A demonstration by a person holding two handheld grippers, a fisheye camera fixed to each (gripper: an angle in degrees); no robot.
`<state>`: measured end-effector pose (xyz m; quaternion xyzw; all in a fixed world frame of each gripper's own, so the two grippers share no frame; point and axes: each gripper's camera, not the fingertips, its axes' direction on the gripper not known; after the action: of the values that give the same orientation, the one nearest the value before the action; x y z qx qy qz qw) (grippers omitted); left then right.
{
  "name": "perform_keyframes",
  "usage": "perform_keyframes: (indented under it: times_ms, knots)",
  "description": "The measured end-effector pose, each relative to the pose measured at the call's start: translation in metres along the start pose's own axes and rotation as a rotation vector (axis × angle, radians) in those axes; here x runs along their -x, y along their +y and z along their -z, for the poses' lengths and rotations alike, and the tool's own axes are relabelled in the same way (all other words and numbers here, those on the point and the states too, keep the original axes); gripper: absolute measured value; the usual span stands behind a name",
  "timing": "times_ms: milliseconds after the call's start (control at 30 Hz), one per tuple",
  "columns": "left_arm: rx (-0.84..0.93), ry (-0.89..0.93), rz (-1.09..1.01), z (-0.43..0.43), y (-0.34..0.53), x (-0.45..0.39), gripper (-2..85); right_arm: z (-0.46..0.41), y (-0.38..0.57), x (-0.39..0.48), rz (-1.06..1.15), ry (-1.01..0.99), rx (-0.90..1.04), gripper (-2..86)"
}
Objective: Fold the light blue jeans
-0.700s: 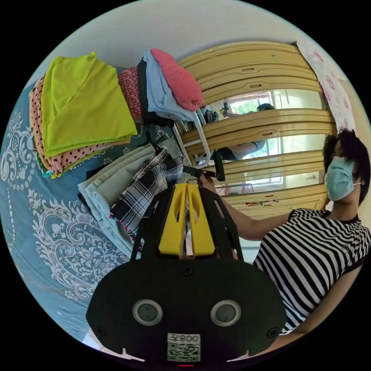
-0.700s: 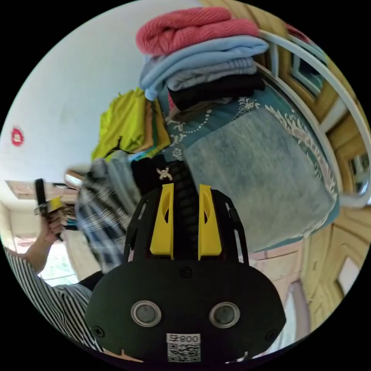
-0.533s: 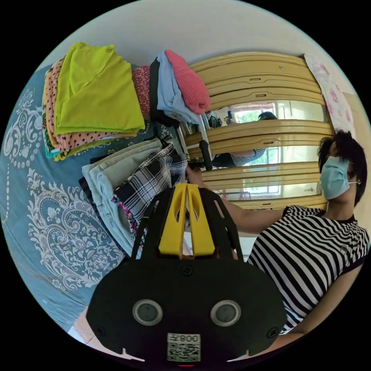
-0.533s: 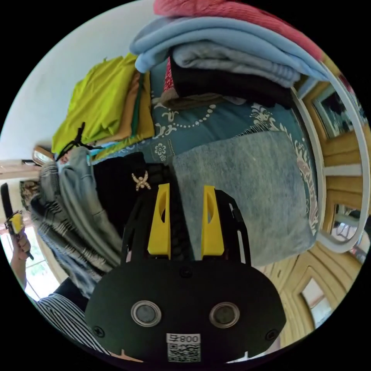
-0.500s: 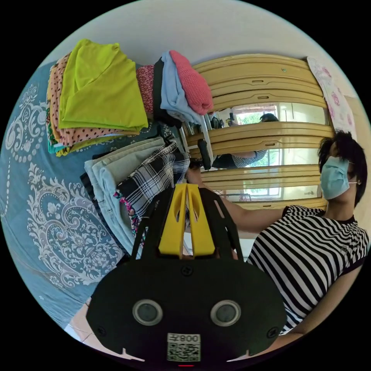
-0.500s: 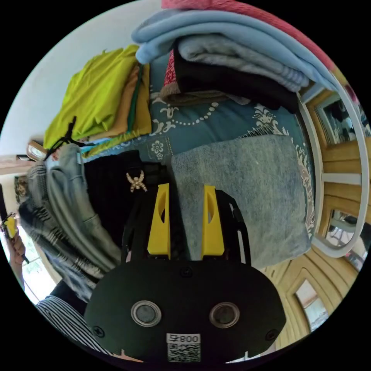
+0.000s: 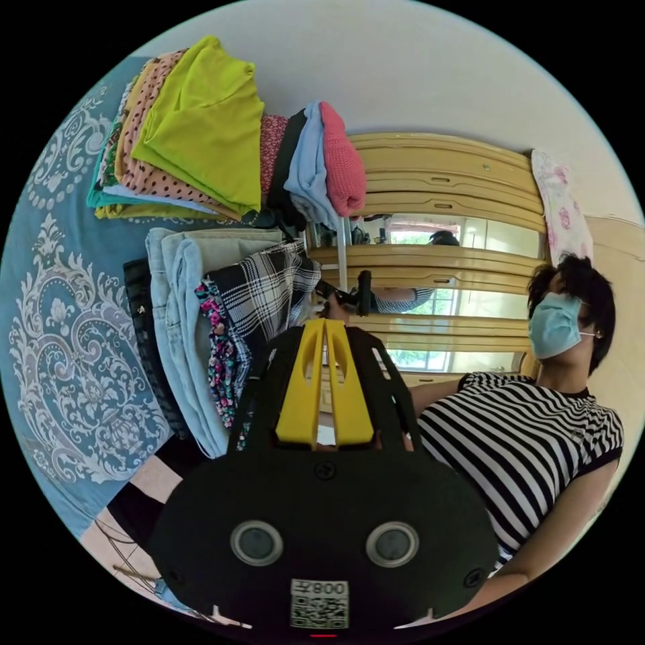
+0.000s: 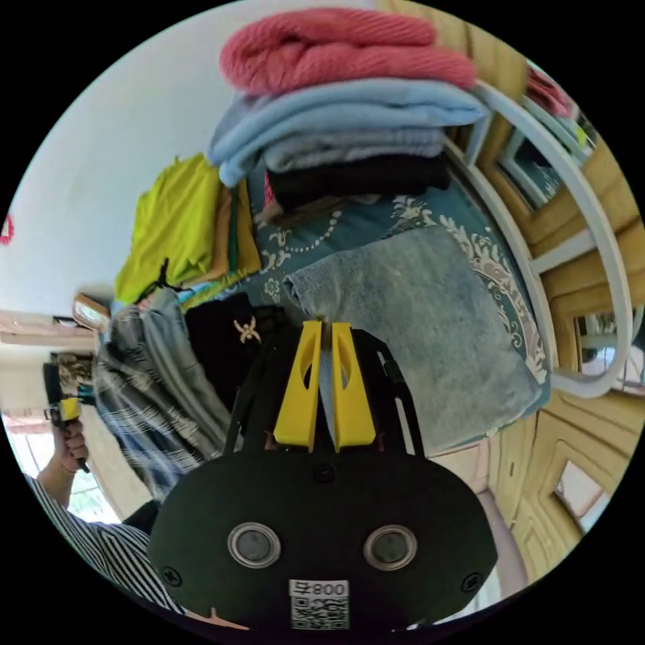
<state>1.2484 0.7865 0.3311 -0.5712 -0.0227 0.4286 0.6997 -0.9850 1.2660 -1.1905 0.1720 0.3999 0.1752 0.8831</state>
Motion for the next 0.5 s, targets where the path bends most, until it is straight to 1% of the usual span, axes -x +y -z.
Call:
perform_keyframes:
  times_ms: [33, 167, 267, 400, 500]
  knots:
    - [-0.001, 0.029, -0.001, 0.002, 0.005, 0.001, 0.2, 0.009, 0.006, -0.003, -0.02, -0.021, -0.025, 2.8]
    - [0.014, 0.104, -0.04, 0.007, 0.026, -0.002, 0.2, 0.08, 0.056, -0.024, -0.159, -0.169, -0.26, 2.3]
    - [0.03, 0.146, -0.088, 0.014, 0.045, -0.009, 0.2, 0.133, 0.088, -0.018, -0.191, -0.224, -0.435, 2.2]
    - [0.028, 0.174, -0.147, 0.033, 0.076, -0.02, 0.4, 0.201, 0.123, 0.027, -0.106, -0.267, -0.659, 2.1]
    - [0.003, 0.185, -0.189, 0.055, 0.106, -0.029, 0.7, 0.238, 0.136, 0.076, -0.001, -0.317, -0.773, 2.0]
